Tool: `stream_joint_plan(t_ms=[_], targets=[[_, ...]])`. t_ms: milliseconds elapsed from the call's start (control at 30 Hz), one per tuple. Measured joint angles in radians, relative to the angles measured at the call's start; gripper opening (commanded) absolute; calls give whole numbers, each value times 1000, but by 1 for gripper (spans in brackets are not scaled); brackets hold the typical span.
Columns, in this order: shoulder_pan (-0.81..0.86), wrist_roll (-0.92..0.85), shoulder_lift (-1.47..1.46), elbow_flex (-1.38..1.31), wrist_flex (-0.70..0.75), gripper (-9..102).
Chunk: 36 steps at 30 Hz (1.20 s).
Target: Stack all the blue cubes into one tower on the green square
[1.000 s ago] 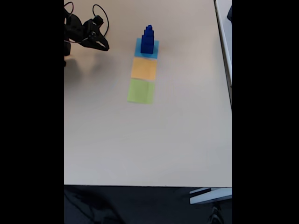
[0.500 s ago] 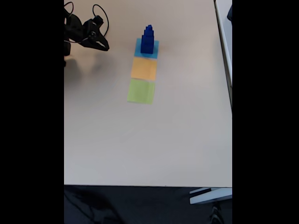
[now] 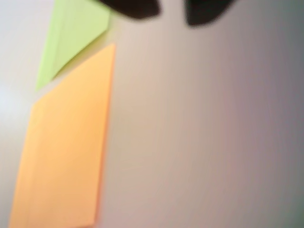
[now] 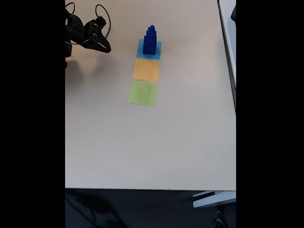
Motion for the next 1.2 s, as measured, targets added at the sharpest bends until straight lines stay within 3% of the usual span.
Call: stream_joint_plan(t_ms=[667, 900, 1200], targets=[[-5, 973, 0, 0, -161, 0], [-12, 1088, 0, -9, -210, 0], [-14, 1112, -77, -104, -210, 0]])
